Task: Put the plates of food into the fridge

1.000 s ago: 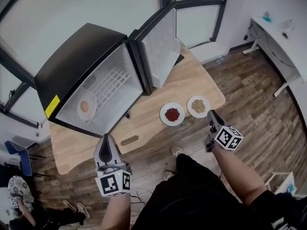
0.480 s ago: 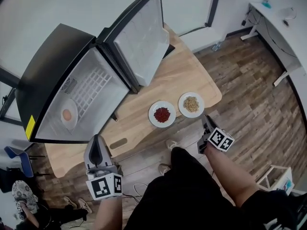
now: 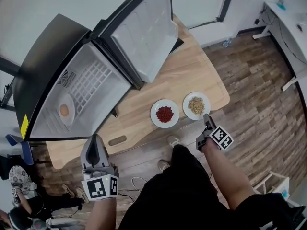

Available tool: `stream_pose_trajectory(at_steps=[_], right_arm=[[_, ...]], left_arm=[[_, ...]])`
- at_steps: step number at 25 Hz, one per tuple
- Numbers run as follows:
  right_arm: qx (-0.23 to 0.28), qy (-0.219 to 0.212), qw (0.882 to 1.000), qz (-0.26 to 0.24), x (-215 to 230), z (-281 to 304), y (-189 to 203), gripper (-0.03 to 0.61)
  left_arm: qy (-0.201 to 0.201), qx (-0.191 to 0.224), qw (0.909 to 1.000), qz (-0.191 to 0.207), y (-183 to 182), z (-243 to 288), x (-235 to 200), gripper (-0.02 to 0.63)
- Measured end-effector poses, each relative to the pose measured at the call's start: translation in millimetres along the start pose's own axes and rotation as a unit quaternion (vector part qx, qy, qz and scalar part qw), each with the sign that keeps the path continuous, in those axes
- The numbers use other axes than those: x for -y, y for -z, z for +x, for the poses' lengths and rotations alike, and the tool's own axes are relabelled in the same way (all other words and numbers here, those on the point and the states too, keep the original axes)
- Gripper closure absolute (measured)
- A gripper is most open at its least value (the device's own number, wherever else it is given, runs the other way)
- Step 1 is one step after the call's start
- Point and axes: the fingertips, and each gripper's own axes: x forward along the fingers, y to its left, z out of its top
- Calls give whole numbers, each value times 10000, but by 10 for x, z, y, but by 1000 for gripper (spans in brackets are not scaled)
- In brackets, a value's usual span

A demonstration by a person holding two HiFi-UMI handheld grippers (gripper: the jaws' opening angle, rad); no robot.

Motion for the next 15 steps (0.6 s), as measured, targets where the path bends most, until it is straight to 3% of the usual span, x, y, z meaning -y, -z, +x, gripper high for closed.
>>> stream_pose_trajectory(at_steps=[5, 7, 8, 15], right_arm=[[27, -373, 9962, 786, 69, 163, 16, 424], [52, -361, 9946, 973, 116, 192, 9, 506], [49, -351, 9946, 972, 119, 193, 7, 533], [198, -841, 9928, 831, -223, 47, -90, 548]], left_arm=[[-38, -82, 9999, 84, 2, 60, 6, 609], [-9, -90, 9999, 102, -15, 80, 31, 609], [2, -80, 9999, 108, -32, 84, 39, 609], [-43, 64, 10000, 62, -100, -21, -51, 609]])
